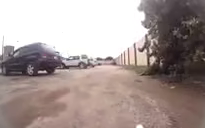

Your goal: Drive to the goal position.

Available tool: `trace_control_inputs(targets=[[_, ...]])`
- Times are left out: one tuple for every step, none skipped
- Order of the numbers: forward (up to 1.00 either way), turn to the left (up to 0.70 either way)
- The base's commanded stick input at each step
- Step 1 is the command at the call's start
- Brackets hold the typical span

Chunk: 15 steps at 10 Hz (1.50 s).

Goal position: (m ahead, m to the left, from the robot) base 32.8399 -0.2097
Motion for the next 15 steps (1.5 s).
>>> trace_control_inputs(targets=[[0.5,0.0],[0.5,0.0],[0.5,0.0],[0.5,0.0],[0.5,0.0],[0.5,0.0],[0.5,0.0],[0.5,0.0],[0.5,0.0],[0.5,0.0],[0.5,0.0],[0.5,0.0],[0.5,0.0],[0.5,0.0],[0.5,0.0]])
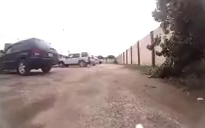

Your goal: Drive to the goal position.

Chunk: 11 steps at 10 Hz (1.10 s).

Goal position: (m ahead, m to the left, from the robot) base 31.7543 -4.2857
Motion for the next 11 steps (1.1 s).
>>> trace_control_inputs(targets=[[0.5,0.0],[0.5,0.0],[0.5,0.0],[0.5,0.0],[0.5,0.0],[0.5,0.0],[0.5,0.0],[0.5,0.0],[0.5,0.0],[0.5,0.0],[0.5,0.0]])
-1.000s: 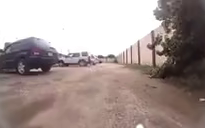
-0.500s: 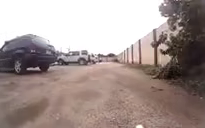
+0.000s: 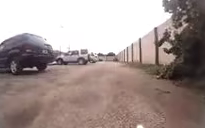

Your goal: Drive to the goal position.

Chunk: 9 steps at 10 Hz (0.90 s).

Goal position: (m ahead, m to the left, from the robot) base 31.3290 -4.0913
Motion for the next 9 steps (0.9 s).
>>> trace_control_inputs(targets=[[0.5,0.0],[0.5,0.0],[0.5,0.0],[0.5,0.0],[0.5,0.0],[0.5,0.0],[0.5,0.0],[0.5,0.0],[0.5,0.0]])
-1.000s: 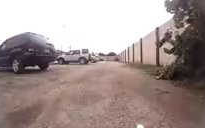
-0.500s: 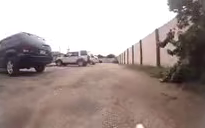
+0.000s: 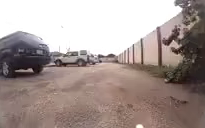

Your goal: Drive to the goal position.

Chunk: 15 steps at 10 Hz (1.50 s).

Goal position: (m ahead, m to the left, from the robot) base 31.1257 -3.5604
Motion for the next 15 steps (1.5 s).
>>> trace_control_inputs(targets=[[0.5,0.0],[0.5,0.0],[0.5,0.0],[0.5,0.0],[0.5,0.0],[0.5,0.0],[0.5,0.0],[0.5,0.0],[0.5,0.0],[0.5,0.0],[0.5,0.0],[0.5,0.0],[0.5,0.0],[0.5,0.0],[0.5,0.0]])
